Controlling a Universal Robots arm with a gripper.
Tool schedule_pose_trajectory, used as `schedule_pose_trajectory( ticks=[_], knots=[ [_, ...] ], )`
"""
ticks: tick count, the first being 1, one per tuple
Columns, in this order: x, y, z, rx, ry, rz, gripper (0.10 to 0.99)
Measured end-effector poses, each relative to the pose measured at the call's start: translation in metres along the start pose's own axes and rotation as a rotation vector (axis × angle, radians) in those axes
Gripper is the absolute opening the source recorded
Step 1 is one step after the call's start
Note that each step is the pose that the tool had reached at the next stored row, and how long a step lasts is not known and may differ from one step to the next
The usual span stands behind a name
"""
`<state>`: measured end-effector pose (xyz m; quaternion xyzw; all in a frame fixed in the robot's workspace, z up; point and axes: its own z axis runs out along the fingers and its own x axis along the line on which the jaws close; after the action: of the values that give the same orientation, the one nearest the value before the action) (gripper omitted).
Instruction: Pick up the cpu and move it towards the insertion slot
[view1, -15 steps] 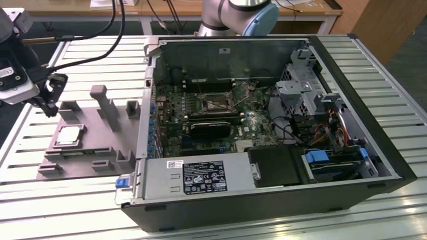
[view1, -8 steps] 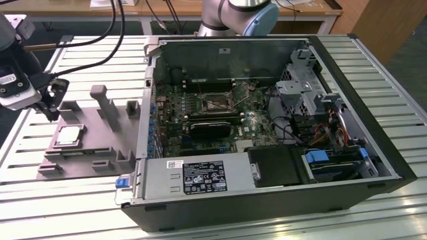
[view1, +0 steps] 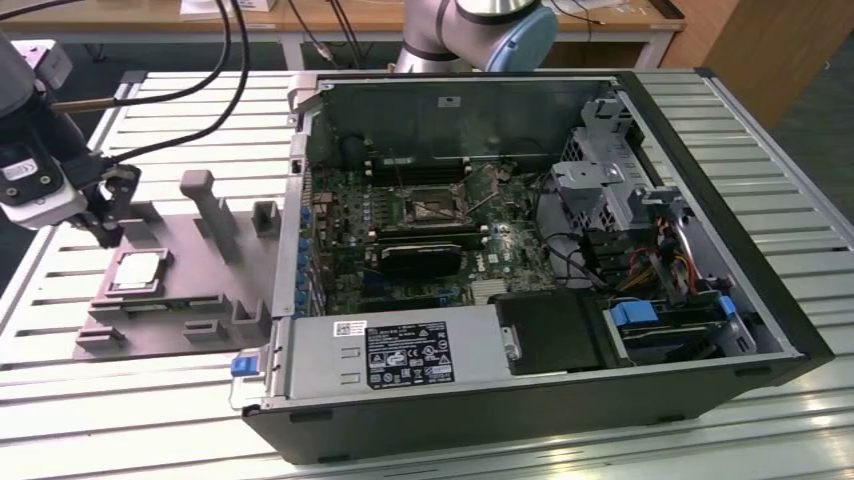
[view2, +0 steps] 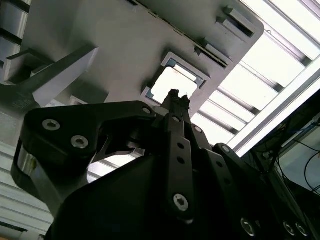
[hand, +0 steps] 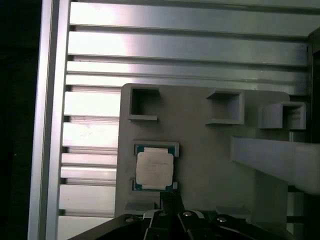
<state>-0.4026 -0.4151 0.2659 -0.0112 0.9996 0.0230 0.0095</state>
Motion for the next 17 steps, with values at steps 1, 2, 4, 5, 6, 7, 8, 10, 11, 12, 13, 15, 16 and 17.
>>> schedule_pose_trajectory(
  ticks=[1,2,4,5,6,7,8,10,11,12,13,15,16,17],
  knots=[
    [0.0003,0.0000,0.0018,-0.001,-0.0010,0.000,0.102],
    [0.0004,-0.0002,0.0034,-0.001,-0.0014,0.000,0.102],
    [0.0005,-0.0003,0.0070,-0.001,-0.0027,0.000,0.102],
    [0.0006,-0.0004,0.0088,-0.001,-0.0033,0.000,0.102],
    [0.0007,-0.0005,0.0106,-0.001,-0.0040,0.000,0.102],
    [0.0009,-0.0005,0.0123,-0.001,-0.0046,0.000,0.102],
    [0.0011,-0.0005,0.0140,-0.001,-0.0052,0.000,0.102],
    [0.0015,-0.0006,0.0169,-0.001,-0.0068,0.001,0.102],
    [0.0018,-0.0006,0.0182,-0.001,-0.0074,0.002,0.102],
    [0.0021,-0.0006,0.0196,-0.001,-0.0078,0.004,0.102],
    [0.0024,-0.0005,0.0210,-0.001,-0.0082,0.005,0.102],
    [0.0032,-0.0001,0.0237,-0.001,-0.0086,0.008,0.102],
    [0.0038,0.0002,0.0251,-0.001,-0.0088,0.010,0.102],
    [0.0042,0.0003,0.0263,-0.001,-0.0087,0.012,0.102]
  ],
)
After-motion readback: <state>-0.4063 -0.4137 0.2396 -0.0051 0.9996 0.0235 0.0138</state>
